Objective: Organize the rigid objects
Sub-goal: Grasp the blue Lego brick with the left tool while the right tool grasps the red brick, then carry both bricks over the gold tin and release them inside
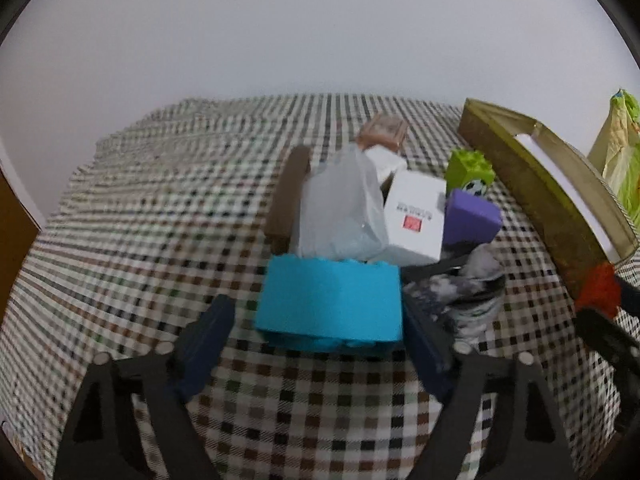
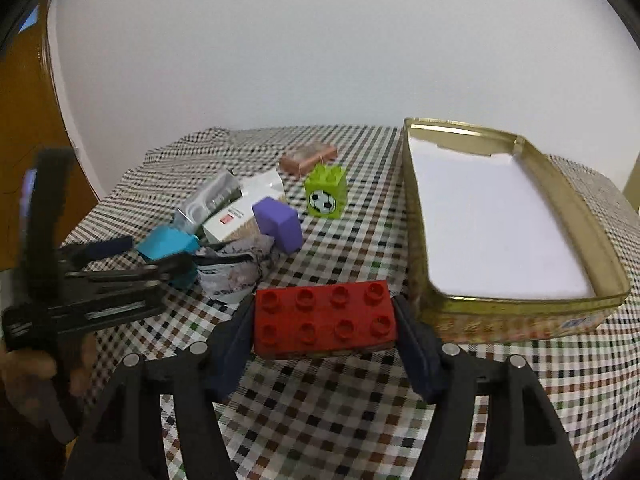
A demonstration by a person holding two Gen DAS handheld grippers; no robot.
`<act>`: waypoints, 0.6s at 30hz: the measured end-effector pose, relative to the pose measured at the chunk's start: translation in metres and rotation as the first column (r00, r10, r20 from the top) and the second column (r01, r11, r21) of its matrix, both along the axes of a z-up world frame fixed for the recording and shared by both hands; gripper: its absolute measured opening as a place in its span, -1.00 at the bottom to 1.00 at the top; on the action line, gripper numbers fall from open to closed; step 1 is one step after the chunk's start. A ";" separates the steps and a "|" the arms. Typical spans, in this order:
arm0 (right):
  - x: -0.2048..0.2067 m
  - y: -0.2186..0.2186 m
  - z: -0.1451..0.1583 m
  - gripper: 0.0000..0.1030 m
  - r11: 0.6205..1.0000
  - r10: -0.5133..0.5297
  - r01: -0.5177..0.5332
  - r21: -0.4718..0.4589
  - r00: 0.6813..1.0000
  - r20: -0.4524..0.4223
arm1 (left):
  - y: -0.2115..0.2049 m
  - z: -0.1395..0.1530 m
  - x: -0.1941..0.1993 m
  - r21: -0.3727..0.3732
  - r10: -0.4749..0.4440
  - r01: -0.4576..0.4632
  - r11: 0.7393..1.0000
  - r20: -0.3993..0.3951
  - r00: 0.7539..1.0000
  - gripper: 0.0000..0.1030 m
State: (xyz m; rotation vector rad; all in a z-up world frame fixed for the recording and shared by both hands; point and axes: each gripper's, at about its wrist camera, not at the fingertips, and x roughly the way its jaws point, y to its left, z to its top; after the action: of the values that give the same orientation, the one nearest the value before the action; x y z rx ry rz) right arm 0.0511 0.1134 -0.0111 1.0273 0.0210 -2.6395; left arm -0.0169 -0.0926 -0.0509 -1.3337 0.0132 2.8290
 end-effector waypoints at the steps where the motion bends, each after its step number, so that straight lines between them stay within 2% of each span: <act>1: 0.001 0.001 0.002 0.31 1.000 0.000 0.000 0.002 1.000 -0.010 | 0.000 -0.004 -0.003 0.005 0.004 -0.004 1.000 0.015 1.000 0.53; 5: 0.008 0.000 0.009 0.31 1.000 -0.003 0.003 -0.006 0.999 -0.032 | 0.000 -0.004 -0.006 0.018 0.019 -0.020 1.000 0.025 0.999 0.39; 7: 0.009 0.002 0.010 0.31 1.000 -0.009 0.008 -0.010 0.999 -0.037 | 0.003 -0.004 -0.008 0.017 0.014 -0.014 1.000 0.022 1.000 0.25; 14: 0.007 0.011 0.011 0.31 1.000 -0.013 0.012 -0.025 0.998 -0.056 | 0.000 -0.004 -0.009 0.014 0.004 -0.004 1.000 0.014 1.000 0.24; 18: 0.010 0.012 0.014 0.31 0.999 -0.012 0.009 -0.036 0.996 -0.083 | 0.006 0.007 0.001 -0.050 0.019 -0.023 0.998 -0.064 0.998 0.24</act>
State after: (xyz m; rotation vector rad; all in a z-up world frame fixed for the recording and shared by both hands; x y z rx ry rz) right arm 0.0607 0.1251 0.0033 0.9074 -0.0137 -2.6811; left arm -0.0159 -0.0867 -0.0442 -1.2592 0.0727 2.9066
